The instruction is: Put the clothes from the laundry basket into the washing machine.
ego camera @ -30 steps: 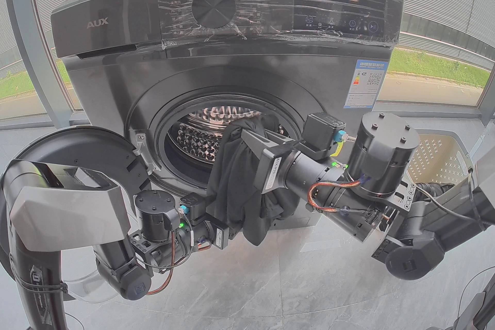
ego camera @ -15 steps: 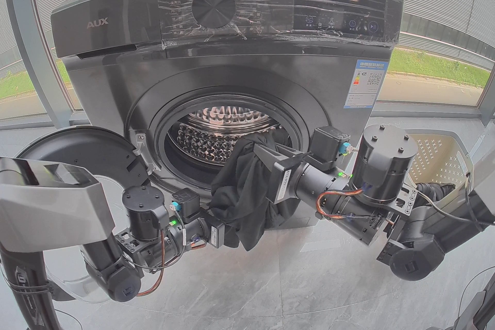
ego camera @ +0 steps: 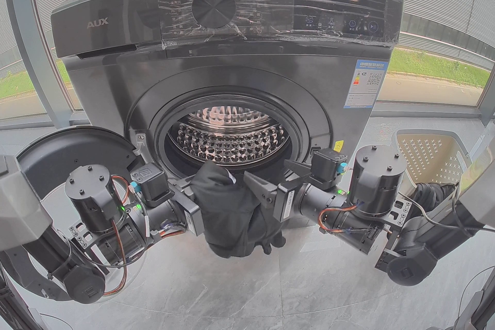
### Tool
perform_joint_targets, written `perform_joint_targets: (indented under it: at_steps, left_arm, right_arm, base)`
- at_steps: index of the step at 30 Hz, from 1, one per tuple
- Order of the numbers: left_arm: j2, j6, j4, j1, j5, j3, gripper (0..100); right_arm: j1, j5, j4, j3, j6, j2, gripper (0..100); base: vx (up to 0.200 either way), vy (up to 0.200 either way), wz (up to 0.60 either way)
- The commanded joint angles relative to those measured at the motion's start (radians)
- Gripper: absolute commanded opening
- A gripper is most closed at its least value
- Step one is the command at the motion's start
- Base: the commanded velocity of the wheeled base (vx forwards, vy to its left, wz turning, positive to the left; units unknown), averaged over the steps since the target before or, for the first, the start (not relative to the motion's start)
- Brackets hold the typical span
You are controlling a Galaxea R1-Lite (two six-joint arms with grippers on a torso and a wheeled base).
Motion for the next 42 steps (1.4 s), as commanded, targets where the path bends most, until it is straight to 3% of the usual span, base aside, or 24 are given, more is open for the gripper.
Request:
perform_joint_targets:
  at_steps: [1,9,14,18,29,37,42]
  left_arm:
    - [-0.032,-0.003,0.0,-0.001,0.006,-0.031,0]
    - [-0.021,-0.027,0.0,0.002,0.018,-0.064,0]
    - [-0.001,-0.035,0.0,0.005,0.079,-0.105,0]
    - [-0.001,-0.05,0.0,0.006,0.087,-0.114,0]
    - [0.012,-0.052,0.0,0.009,0.113,-0.139,0]
    - [0.023,-0.063,0.0,0.017,0.121,-0.147,0]
    - [0.025,-0.063,0.0,0.016,0.119,-0.145,0]
  right_arm:
    - [-0.001,-0.004,0.009,0.033,-0.004,0.047,100]
    - [0.013,-0.004,0.009,0.057,-0.01,0.081,100]
    - [0.013,-0.002,0.007,0.089,-0.036,0.096,100]
    - [0.014,-0.001,0.001,0.1,-0.038,0.102,100]
    - [0.032,0.007,-0.005,0.1,-0.038,0.108,100]
    - [0.072,0.041,-0.02,0.1,-0.032,0.108,100]
    - [0.086,0.079,-0.118,0.085,-0.039,0.13,100]
  base:
    - [0.0,0.0,0.0]
    - [0.0,0.0,0.0]
    - [0.0,0.0,0.0]
    - [0.0,0.0,0.0]
    - [0.0,0.0,0.0]
    - [0.0,0.0,0.0]
    - [0.0,0.0,0.0]
